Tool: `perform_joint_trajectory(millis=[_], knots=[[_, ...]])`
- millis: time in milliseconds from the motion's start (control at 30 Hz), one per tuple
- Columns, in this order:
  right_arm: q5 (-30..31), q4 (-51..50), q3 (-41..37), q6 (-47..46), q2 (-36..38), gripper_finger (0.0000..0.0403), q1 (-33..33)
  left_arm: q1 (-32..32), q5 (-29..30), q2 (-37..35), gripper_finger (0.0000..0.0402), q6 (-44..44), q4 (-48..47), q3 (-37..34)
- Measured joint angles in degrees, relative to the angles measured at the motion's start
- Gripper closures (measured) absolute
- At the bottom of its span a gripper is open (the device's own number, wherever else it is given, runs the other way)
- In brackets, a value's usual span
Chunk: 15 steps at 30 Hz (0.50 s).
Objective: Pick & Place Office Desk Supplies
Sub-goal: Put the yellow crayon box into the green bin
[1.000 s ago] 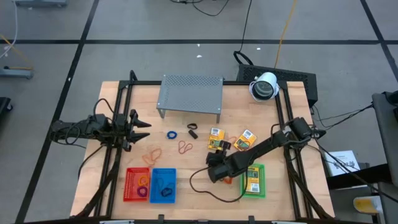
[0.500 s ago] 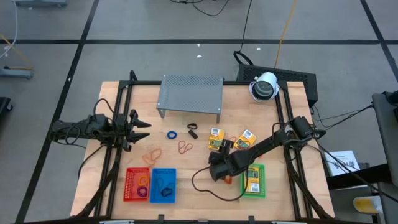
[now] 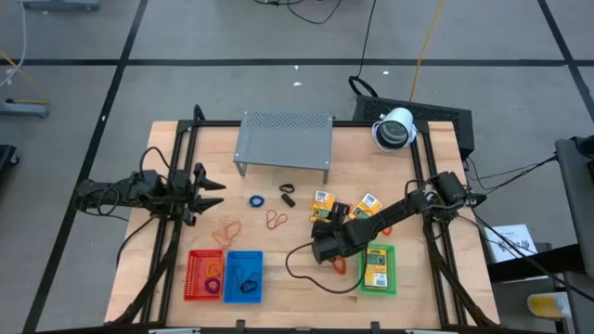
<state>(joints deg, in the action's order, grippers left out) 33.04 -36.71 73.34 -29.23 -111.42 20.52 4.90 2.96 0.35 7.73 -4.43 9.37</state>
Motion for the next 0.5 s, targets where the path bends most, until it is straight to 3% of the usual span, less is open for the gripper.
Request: perform_joint_trajectory(millis=[500], knots=[[-0.1,2.2,-2.0,0.0,0.0,0.0233,-2.0,0.0,0.0,0.0,0.0204,0.0,0.0,0.0]])
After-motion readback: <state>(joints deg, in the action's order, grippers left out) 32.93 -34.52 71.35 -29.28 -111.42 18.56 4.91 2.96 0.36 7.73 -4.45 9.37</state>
